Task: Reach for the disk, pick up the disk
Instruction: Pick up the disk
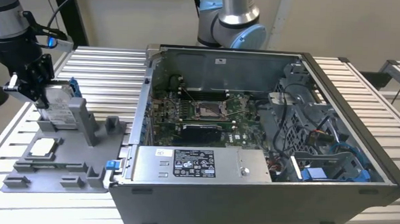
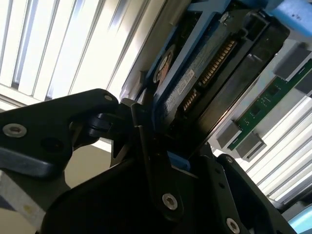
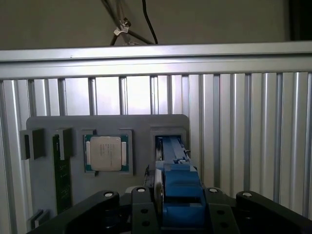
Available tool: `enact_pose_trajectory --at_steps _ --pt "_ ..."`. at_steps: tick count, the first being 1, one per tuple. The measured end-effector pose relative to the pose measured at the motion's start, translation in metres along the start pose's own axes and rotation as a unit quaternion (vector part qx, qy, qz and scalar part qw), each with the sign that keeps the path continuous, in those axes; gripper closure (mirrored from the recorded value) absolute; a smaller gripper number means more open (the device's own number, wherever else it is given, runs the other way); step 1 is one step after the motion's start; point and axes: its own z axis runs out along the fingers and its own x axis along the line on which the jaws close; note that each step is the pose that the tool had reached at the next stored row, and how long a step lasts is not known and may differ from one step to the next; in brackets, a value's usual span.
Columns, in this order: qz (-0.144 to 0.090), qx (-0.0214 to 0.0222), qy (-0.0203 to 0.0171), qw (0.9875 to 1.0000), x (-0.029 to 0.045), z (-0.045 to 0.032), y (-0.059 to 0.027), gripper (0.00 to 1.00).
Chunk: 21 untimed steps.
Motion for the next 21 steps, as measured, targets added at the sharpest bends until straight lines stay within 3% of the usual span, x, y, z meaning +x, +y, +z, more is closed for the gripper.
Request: enact_pose_trajectory --at_steps 3,14,21 --pt "0.000 0.0002 -0.0001 1.0000 0.0000 -0.0019 0.0000 1.00" --pt "0.000 0.0000 0.0000 1.0000 0.0000 -0.0217 -0.0001 1.00" --pt "0.000 0.0000 0.0000 1.0000 0.0001 -0.0302 -0.0002 1.00"
